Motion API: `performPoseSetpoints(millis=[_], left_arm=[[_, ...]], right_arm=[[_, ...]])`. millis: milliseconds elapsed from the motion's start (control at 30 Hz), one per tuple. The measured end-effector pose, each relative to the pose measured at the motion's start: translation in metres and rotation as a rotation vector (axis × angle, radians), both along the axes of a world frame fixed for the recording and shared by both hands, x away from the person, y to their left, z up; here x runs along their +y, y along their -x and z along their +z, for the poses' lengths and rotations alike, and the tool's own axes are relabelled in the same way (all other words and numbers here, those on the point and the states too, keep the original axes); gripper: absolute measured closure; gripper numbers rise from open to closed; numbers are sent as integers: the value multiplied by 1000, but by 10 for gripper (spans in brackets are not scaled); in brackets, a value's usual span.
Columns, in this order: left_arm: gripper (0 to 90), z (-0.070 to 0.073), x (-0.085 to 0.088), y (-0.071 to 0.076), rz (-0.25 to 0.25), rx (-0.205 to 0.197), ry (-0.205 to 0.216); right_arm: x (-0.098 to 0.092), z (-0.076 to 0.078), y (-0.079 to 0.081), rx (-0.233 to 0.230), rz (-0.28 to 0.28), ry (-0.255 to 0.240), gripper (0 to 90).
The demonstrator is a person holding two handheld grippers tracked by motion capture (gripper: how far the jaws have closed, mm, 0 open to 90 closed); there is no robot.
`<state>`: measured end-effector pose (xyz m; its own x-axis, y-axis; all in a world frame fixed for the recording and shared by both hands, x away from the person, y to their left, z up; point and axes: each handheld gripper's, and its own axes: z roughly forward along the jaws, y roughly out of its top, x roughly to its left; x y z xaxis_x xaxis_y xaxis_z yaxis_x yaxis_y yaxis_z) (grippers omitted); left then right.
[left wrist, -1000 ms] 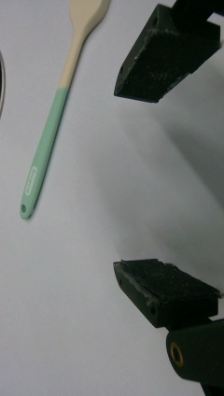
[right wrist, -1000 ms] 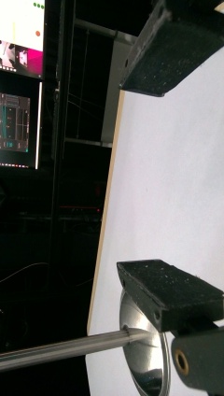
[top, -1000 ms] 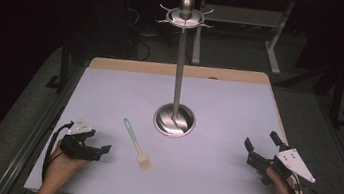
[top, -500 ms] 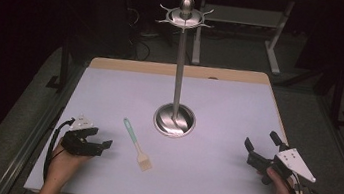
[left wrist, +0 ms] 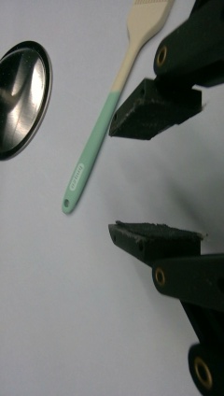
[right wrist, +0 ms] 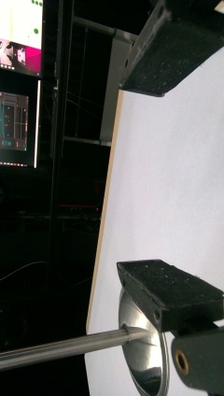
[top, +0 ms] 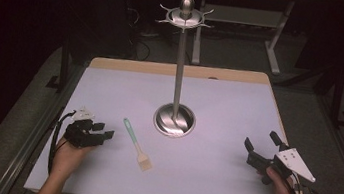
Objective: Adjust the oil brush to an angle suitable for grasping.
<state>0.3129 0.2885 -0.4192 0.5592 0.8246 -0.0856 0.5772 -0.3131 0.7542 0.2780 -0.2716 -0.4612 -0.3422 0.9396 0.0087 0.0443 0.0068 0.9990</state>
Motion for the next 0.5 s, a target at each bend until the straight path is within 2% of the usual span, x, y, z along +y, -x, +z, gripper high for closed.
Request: performPoseSetpoints(millis=[67,100,133,200,300,333,400,500], left_arm=[[503,1,-2,-2,-5,1,-4],[537,3,-4,-4,-12,3,-10],[579,4,-8,-7,3,6,-18],[585,5,-11,-9,-1,8,-24],[706,5,-18,-16,-15,24,-28],[706,6,-20,-19,-22,22,-55],[765,7,-25,-23,-21,24,-55],[853,7,-30,-32,-12,38,-20]], right_arm=[[0,0,0,0,0,0,104],[0,0,0,-1,1,1,104],[0,0,0,-1,0,1,104],[0,0,0,1,0,-2,104],[0,0,0,1,0,-2,104],[0,0,0,1,1,-3,104],[0,0,0,1,1,-4,104],[0,0,0,-1,0,0,104]])
